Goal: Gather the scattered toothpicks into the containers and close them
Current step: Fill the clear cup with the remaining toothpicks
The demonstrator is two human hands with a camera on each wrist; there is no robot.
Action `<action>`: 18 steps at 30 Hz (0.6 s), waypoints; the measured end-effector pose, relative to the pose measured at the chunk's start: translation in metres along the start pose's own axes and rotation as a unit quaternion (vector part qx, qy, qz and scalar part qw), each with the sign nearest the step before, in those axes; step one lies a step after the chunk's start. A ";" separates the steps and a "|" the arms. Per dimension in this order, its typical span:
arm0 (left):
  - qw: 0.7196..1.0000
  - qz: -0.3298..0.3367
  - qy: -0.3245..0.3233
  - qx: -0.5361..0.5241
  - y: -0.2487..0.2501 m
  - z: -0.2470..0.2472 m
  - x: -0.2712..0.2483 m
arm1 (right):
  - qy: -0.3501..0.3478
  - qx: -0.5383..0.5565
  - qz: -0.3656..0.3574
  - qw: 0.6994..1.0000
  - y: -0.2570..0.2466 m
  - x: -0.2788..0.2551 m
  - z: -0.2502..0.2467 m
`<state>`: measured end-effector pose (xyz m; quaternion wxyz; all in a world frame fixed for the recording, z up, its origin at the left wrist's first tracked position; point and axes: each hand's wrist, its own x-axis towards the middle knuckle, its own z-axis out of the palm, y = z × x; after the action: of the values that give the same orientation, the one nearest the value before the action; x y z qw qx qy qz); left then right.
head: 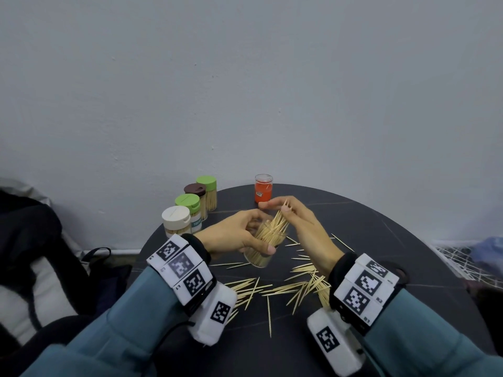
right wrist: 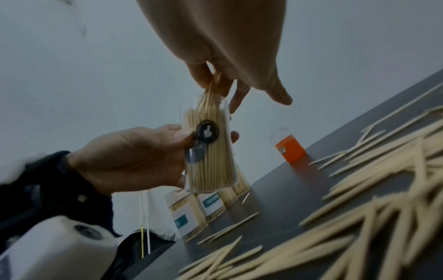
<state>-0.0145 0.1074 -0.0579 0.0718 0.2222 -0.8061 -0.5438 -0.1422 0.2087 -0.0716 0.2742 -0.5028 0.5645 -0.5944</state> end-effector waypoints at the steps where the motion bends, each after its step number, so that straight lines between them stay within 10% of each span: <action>1: 1.000 0.000 0.003 -0.005 0.000 0.000 0.000 | -0.006 0.002 -0.011 1.000 -0.001 0.001 -0.002; 18: 0.998 0.013 0.028 -0.052 0.004 -0.005 -0.003 | -0.042 -0.156 -0.031 0.986 -0.006 0.005 -0.002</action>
<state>-0.0107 0.1054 -0.0520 0.1129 0.2228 -0.7773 -0.5774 -0.1443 0.2068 -0.0642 0.1971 -0.5808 0.6230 -0.4855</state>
